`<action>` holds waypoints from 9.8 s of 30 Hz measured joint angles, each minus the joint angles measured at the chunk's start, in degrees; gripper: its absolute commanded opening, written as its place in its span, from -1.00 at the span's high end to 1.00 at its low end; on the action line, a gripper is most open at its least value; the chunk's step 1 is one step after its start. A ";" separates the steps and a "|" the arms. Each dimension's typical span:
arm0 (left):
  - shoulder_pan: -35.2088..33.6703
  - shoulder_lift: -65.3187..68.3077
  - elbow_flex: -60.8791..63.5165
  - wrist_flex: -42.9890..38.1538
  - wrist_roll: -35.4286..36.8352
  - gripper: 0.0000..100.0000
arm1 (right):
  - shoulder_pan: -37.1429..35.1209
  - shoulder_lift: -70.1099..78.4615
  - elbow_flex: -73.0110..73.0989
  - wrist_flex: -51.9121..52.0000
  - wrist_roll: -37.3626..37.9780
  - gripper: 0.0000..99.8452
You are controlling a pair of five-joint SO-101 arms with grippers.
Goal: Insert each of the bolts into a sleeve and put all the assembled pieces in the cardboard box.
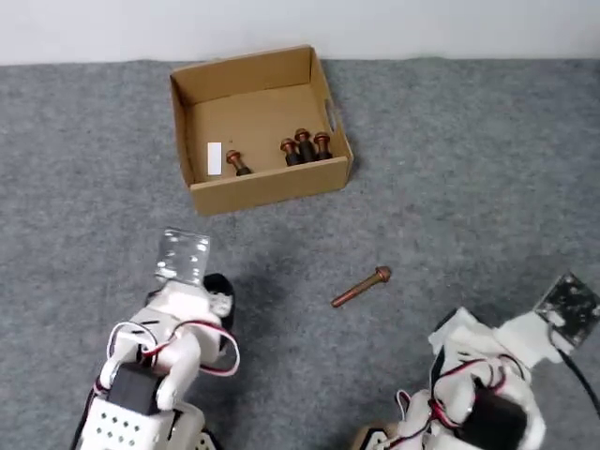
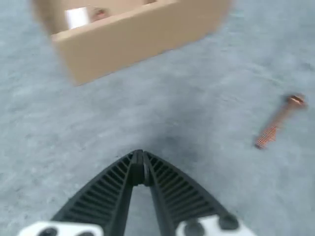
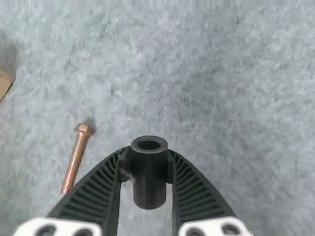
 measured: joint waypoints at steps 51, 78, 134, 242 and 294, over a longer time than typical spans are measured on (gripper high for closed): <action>21.71 120.97 -101.19 15.91 -17.58 0.57 | 0.35 -10.81 2.37 -0.70 0.00 0.98; 24.62 140.31 -133.98 34.46 -13.98 0.99 | -0.97 -10.81 2.73 -0.70 0.00 0.98; 8.26 -0.70 -21.54 2.55 -3.43 0.99 | -48.53 -10.81 5.54 -4.48 3.52 0.98; 27.52 -21.80 -7.82 9.76 15.91 0.64 | -67.52 -10.20 10.64 -26.29 31.30 0.98; -20.40 -21.36 19.43 -8.09 -9.49 0.99 | -37.36 6.33 2.11 -19.25 3.96 0.98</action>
